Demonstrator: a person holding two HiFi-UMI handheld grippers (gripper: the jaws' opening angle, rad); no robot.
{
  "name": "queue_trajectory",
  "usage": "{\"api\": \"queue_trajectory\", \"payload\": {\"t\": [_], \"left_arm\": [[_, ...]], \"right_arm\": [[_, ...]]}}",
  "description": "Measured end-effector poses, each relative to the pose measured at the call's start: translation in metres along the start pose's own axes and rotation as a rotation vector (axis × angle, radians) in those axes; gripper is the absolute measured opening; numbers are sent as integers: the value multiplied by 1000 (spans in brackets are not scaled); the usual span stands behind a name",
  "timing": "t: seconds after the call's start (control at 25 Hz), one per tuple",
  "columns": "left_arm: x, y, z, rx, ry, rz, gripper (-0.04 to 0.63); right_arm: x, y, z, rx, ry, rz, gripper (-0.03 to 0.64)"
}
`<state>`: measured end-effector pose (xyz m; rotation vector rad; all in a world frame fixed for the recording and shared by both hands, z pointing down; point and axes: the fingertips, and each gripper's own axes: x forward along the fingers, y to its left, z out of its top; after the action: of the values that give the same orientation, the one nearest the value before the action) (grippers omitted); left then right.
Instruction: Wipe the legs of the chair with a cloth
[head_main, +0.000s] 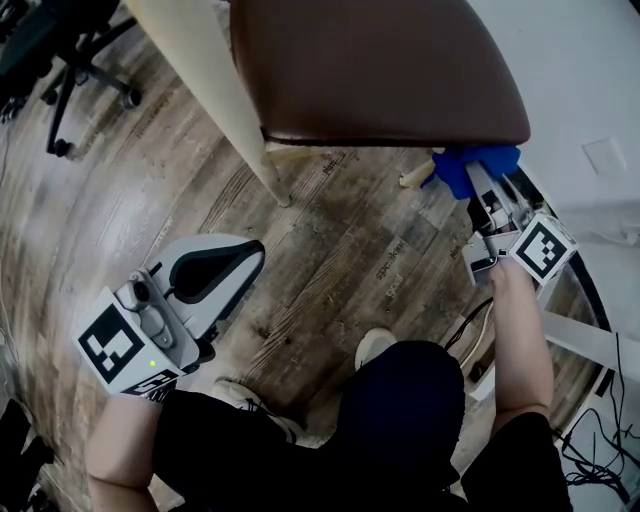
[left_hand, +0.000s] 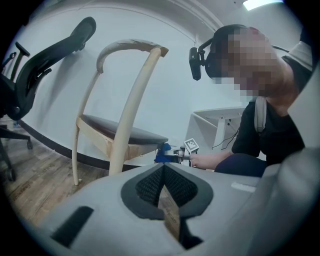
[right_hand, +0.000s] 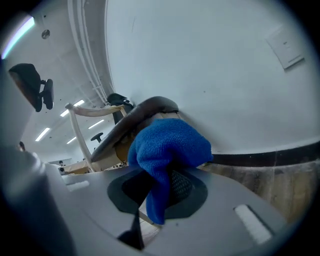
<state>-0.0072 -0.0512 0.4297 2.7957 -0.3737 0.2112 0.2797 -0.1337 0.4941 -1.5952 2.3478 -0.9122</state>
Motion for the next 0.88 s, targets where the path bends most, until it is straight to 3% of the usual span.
{"api": "queue_trajectory", "payload": {"t": [0.32,0.52,0.68,0.88], "left_arm": [[6,0,-1,-3,2,-7,-3],[6,4,-6,-11,16,0,-3],[6,7,-7,-16,18,8,-3],[2,13,-14,-24,36,23,-3]], "right_arm": [[19,-29,-50,174,28,-15,63],[23,-80,-101,201,138,-179,63],[44,-107,-148,265,190,-161,63],[55,-157,-207,349,280,-275,63]]}}
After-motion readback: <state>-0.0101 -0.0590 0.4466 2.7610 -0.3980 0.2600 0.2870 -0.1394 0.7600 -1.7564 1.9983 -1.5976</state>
